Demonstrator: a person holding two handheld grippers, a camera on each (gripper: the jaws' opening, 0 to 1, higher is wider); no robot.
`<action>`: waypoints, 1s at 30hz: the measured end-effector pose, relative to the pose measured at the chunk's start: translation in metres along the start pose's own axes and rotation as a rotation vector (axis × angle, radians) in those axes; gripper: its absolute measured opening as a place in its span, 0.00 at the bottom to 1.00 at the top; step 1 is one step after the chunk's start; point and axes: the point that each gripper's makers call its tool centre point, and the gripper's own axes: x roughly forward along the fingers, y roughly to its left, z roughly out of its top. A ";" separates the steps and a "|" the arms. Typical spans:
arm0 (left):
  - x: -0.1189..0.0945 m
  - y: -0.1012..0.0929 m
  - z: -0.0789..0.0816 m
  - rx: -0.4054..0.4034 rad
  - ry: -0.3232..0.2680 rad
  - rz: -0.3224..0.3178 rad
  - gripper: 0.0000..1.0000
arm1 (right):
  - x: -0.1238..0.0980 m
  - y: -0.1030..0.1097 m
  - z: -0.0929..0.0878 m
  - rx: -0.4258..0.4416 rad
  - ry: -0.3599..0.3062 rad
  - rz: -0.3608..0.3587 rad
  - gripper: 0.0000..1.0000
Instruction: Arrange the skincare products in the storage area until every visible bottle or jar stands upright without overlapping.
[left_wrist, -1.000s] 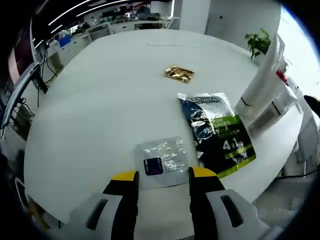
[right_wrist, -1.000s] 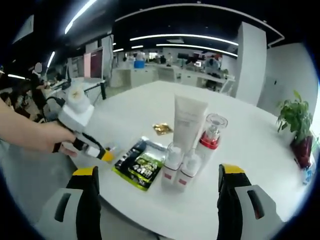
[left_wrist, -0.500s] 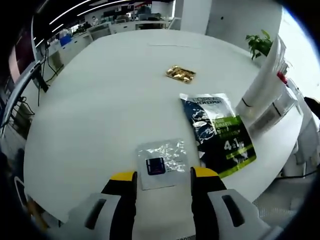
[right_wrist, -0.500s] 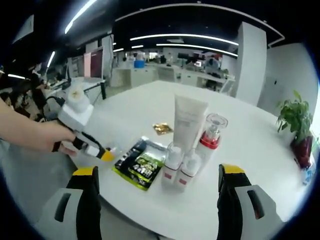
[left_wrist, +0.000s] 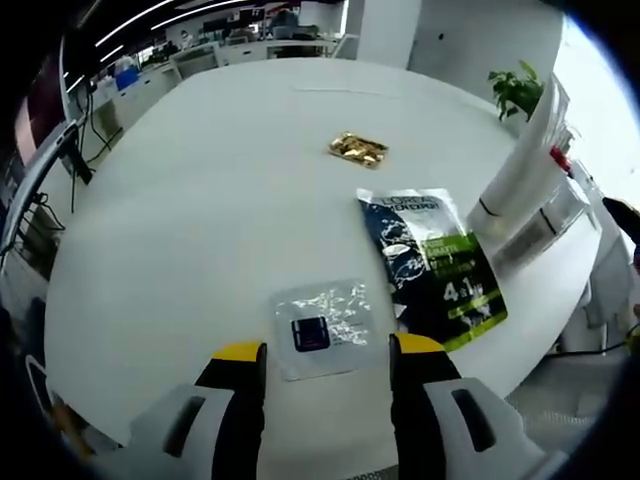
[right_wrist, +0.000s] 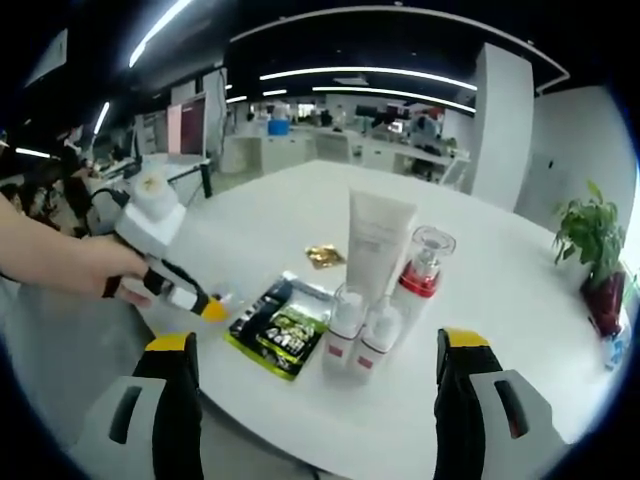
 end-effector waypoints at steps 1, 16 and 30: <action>-0.002 0.001 0.001 0.000 -0.003 -0.003 0.48 | 0.000 0.000 0.000 0.000 0.000 -0.001 0.98; -0.029 0.000 0.014 -0.027 -0.071 -0.175 0.53 | 0.000 0.001 0.000 0.010 0.000 0.009 0.98; -0.079 0.000 0.030 0.021 -0.184 -0.374 0.68 | 0.000 0.002 0.001 0.018 -0.007 0.016 0.98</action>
